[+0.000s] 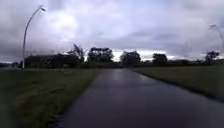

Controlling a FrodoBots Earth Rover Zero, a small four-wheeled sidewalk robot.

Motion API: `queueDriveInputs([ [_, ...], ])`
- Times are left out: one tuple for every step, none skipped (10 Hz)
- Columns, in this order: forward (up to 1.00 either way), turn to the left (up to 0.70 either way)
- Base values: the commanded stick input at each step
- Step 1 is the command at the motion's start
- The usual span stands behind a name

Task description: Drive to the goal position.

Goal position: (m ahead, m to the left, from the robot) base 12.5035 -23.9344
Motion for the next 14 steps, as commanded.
queueDriveInputs([
  [0.7,-0.23],
  [0.7,-0.05],
  [0.7,0.0],
  [0.7,0.0],
  [0.7,0.0],
  [0.7,0.0],
  [0.7,0.0],
  [0.7,0.0],
  [0.7,0.0],
  [0.7,0.0],
  [0.7,0.0],
  [0.7,0.0],
  [0.7,0.0],
  [0.7,0.0],
])
